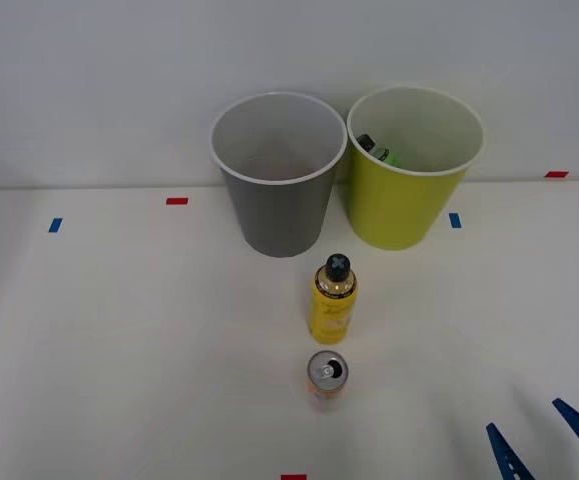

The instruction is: Put cans in the gray bin, plastic bottles in the light green bin

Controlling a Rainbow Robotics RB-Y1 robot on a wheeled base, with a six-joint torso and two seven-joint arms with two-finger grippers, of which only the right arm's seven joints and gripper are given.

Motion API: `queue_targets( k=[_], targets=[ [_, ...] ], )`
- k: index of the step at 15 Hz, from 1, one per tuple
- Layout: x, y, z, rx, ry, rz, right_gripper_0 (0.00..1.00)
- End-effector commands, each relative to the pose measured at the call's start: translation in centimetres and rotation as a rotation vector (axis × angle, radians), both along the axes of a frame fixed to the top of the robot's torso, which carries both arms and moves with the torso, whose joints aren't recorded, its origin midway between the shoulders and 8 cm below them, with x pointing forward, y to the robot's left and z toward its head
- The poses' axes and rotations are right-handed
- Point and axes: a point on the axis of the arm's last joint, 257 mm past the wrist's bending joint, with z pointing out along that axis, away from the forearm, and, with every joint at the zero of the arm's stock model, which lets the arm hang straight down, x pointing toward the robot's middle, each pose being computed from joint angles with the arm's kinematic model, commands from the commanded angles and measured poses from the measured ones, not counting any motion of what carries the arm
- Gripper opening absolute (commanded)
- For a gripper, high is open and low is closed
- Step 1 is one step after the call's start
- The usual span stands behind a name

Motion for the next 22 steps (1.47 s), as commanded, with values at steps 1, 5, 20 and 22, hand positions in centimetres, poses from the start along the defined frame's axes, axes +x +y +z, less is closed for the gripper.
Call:
queue_targets(
  k=[1,5,20,22],
  targets=[
    [-0.5,0.1,-2.5,0.033,0.06,-0.013,1.0],
    [-0.5,0.8,-0.8,0.004,0.001,0.043,1.0],
    [1.3,9.6,-1.0,0.005,-0.02,0.284,1.0],
    [1.8,11.1,-0.1,-0.033,-0.086,0.301,1.0]
  ],
)
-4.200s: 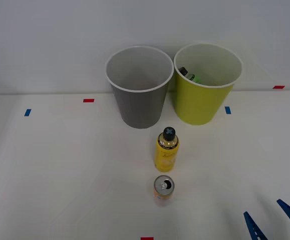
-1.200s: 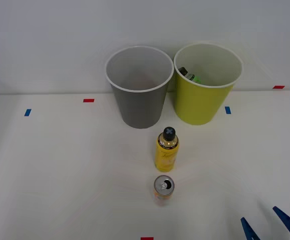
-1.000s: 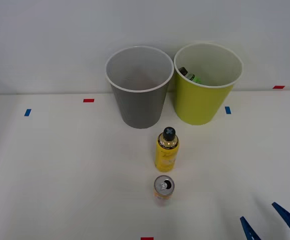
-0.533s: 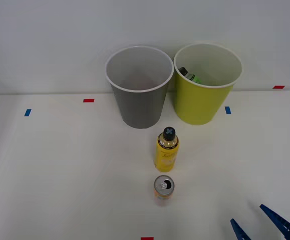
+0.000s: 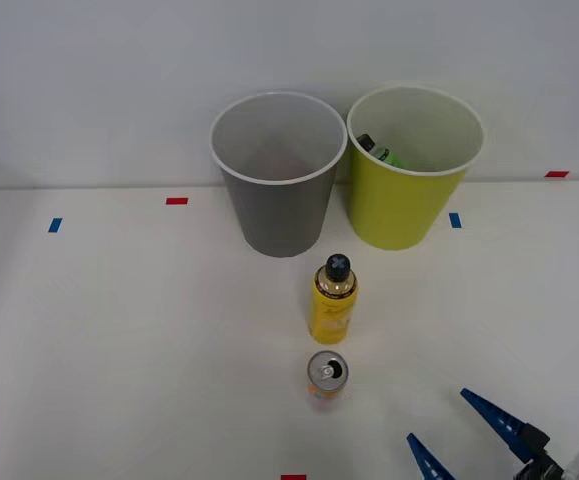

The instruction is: Put cans in the gray bin, plastic bottles in the light green bin

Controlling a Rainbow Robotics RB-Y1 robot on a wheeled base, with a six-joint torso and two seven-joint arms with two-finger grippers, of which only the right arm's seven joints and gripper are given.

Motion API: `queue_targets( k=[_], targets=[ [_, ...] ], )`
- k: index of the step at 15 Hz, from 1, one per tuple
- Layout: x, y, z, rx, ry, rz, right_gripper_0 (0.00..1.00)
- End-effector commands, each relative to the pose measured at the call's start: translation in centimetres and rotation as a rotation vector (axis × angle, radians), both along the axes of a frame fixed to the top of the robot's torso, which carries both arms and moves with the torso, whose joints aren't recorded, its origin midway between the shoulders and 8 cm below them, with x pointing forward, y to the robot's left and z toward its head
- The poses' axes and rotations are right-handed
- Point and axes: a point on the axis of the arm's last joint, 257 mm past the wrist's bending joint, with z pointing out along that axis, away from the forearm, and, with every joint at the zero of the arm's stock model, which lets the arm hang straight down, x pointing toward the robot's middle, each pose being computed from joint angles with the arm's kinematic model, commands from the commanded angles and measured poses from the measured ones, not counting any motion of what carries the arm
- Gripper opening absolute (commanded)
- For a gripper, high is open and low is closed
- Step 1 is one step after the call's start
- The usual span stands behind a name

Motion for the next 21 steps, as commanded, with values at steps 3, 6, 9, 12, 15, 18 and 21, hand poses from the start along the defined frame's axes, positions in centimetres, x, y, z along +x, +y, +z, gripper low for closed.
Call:
queue_targets(
  k=[3,6,9,12,15,18,21],
  targets=[
    [0.5,3.7,1.4,-0.075,-0.157,0.031,1.0],
    [0.1,4.1,-0.3,-0.097,-0.157,0.0,1.0],
    [0.1,4.5,-0.7,-0.124,-0.177,-0.016,1.0],
    [0.1,5.1,-0.9,-0.13,-0.181,0.004,1.0],
    [0.1,6.6,-0.5,-0.11,-0.193,0.034,1.0],
    [0.3,8.3,-0.4,-0.089,-0.189,0.067,1.0],
    [2.3,9.5,-0.4,-0.104,-0.189,0.068,1.0]
  ],
)
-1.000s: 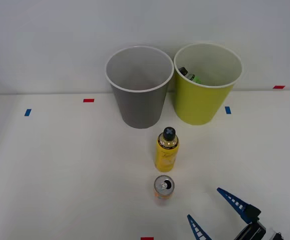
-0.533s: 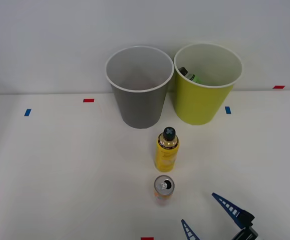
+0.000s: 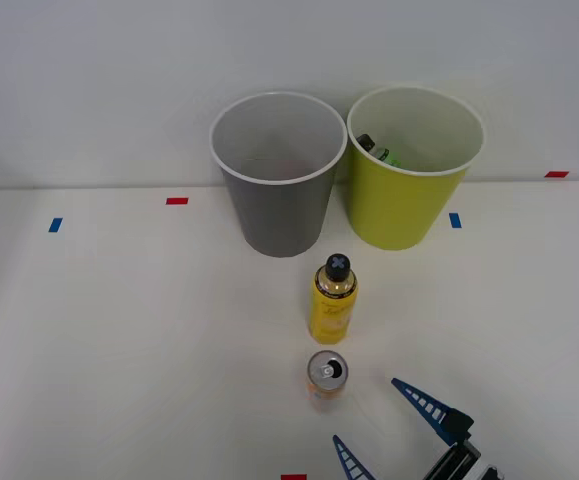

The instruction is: Put cans in the gray bin, plastic bottles in the light green bin

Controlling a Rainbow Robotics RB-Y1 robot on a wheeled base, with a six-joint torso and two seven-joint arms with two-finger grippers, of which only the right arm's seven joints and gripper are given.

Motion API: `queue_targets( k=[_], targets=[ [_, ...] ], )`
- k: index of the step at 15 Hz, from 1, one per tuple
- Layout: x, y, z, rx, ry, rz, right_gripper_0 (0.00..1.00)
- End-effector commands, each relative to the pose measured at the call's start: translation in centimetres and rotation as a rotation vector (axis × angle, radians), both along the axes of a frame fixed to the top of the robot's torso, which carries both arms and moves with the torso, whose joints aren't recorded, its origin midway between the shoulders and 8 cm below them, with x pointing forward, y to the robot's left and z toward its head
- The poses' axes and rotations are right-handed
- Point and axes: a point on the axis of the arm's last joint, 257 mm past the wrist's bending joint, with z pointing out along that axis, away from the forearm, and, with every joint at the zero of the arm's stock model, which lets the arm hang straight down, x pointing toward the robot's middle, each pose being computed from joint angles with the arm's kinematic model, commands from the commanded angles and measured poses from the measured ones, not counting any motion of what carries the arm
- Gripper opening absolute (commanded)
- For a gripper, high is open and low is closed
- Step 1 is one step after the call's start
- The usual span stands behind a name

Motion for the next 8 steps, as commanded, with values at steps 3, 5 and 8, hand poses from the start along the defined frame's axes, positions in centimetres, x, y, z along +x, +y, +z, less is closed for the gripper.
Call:
queue_targets(
  k=[3,5,8],
  targets=[
    [2.7,2.1,-0.1,-0.029,-0.011,0.006,1.0],
    [3.1,1.9,-1.5,-0.039,-0.014,-0.004,1.0],
    [3.6,2.5,-2.0,-0.027,-0.016,-0.002,1.0]
  ],
)
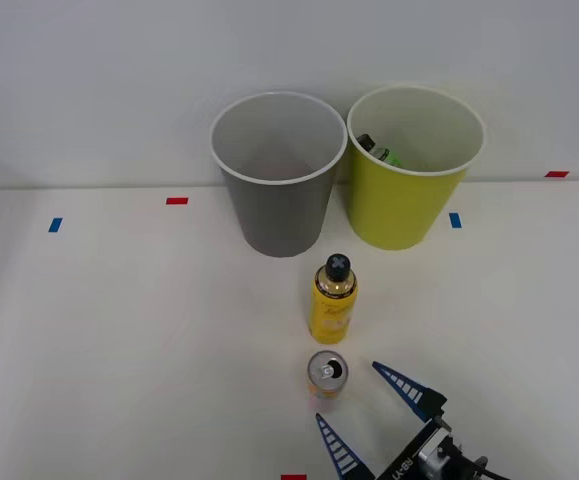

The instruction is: Put cans in the gray bin, plastic bottles in the light green bin

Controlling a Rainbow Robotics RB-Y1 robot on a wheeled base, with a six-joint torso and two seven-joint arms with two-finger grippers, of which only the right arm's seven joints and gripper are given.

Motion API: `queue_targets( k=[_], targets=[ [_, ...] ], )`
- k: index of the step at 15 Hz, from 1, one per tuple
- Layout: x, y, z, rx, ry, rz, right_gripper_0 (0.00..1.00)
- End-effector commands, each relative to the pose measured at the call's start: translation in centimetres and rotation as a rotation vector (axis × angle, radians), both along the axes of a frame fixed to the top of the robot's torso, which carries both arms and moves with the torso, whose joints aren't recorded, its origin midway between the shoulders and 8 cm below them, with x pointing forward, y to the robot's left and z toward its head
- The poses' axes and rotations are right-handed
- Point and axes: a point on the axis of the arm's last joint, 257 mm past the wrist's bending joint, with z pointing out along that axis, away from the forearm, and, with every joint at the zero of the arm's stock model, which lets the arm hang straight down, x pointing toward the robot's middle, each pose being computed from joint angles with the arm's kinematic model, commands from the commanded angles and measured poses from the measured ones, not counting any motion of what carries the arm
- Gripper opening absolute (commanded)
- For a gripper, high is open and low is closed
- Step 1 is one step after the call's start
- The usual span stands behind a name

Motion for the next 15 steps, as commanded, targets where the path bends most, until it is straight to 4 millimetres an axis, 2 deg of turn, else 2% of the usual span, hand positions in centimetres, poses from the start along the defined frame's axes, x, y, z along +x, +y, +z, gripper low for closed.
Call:
queue_targets(
  k=[1,8,15],
  targets=[
    [0.3,1.3,0.5,0.025,-0.013,0.02,1.0],
    [1.0,1.9,1.5,0.018,-0.051,0.04,1.0],
    [2.1,3.5,2.1,0.023,-0.058,0.05,1.0]
  ],
)
